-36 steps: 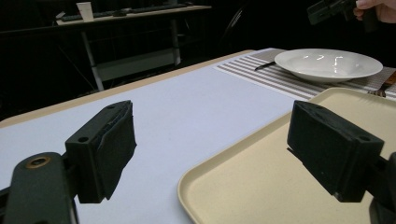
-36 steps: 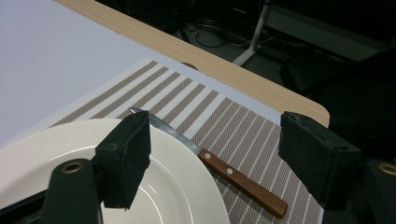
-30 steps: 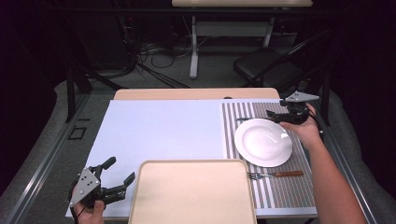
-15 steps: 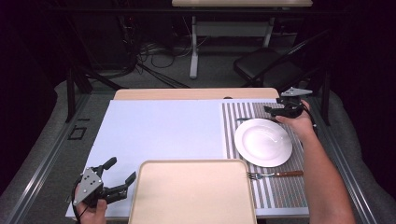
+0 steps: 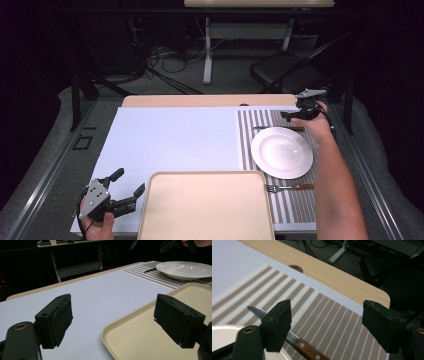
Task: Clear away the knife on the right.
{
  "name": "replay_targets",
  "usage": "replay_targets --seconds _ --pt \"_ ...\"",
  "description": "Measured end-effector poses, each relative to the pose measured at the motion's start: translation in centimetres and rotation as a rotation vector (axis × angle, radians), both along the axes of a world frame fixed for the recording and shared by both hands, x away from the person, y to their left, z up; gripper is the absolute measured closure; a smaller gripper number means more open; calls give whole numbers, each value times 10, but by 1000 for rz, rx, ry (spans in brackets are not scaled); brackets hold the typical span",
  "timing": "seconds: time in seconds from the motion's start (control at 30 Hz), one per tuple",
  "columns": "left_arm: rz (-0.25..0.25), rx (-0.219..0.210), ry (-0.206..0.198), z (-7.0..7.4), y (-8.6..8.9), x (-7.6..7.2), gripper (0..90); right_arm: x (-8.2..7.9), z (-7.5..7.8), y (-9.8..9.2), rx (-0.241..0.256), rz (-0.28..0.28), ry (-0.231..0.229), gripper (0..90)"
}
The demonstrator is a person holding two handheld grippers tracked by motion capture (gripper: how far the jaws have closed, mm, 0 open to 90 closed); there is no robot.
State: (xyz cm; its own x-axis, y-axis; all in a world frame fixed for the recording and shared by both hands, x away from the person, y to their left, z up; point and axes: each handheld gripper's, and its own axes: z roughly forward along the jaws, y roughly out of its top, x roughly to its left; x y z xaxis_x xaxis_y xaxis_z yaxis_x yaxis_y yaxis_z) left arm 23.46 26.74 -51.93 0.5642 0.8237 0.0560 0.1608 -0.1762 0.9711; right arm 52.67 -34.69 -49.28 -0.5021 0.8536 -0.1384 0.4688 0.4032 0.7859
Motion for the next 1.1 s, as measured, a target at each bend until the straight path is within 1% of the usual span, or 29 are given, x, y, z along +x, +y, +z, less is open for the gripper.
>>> replay_targets --seconds 0.1,0.13,0.17,0.2,0.23,0.27,0.3,0.37,0.4,0.43,0.47,0.5,0.53,0.57,0.6,0.67,0.73,0.77,0.8,0.83,0.87,0.9,0.93,0.97,1.0,1.03,1.07,1.1 --pt "2 -6 2 0 0 0 155 0 0 0 -10 -1 2 183" --pt "0 -5 1 0 0 0 155 0 0 -1 -30 7 17 187" --pt "-1 -3 1 0 1 0 155 0 0 -1 -30 7 17 187" --pt "-5 2 7 0 1 0 155 0 0 0 -83 25 23 188" --pt "-4 2 8 0 1 0 155 0 1 1 -108 44 21 188" --pt "-5 1 9 0 1 0 155 0 1 1 -108 44 21 204" --pt "-5 1 10 0 1 0 155 0 3 4 -147 69 19 225" --pt "-9 2 11 0 1 0 155 -1 6 7 -189 115 8 261" --pt "-6 2 9 0 1 0 155 -1 6 7 -189 115 8 261" --pt "-5 1 9 0 1 0 155 0 6 8 -212 123 17 257" --pt "-7 1 8 0 1 0 155 0 6 10 -263 145 17 257" --pt "-6 0 9 0 1 0 155 -1 7 15 -338 202 9 266" --pt "-6 -1 8 0 1 0 155 -1 7 16 -343 217 -2 261" --pt "-5 -2 9 0 1 0 155 -1 7 16 -343 217 -2 261" --pt "-5 -2 9 0 1 0 155 -1 7 16 -350 231 -8 269" --pt "-6 -3 9 0 1 0 155 -2 4 16 -414 255 0 325" --pt "-9 -1 11 0 1 0 155 -4 1 16 -463 273 3 337" --pt "-8 1 11 0 1 0 155 -4 -1 15 -501 300 -1 339" --pt "-8 0 11 0 1 0 155 -4 -1 15 -501 300 -1 339" --pt "-9 0 11 -1 1 1 155 -5 -2 14 -548 320 -3 352" --pt "-8 0 13 -1 1 1 155 -6 -2 14 -580 327 13 355" --pt "-10 0 14 -1 1 1 155 -6 -2 14 -580 327 13 355" --pt "-10 0 15 -1 1 1 155 -6 -2 16 -626 351 32 362" --pt "-9 1 15 -1 1 1 155 -6 -2 16 -626 351 32 362" --pt "-9 0 15 -1 1 1 155 -4 -1 16 -655 368 30 370" --pt "-6 -1 15 -1 0 1 155 -4 0 17 -674 374 36 374" --pt "-6 0 15 -1 0 1 155 -4 1 20 -728 398 39 385" --pt "-7 0 15 -1 0 1 155 -4 2 21 -733 411 27 388"
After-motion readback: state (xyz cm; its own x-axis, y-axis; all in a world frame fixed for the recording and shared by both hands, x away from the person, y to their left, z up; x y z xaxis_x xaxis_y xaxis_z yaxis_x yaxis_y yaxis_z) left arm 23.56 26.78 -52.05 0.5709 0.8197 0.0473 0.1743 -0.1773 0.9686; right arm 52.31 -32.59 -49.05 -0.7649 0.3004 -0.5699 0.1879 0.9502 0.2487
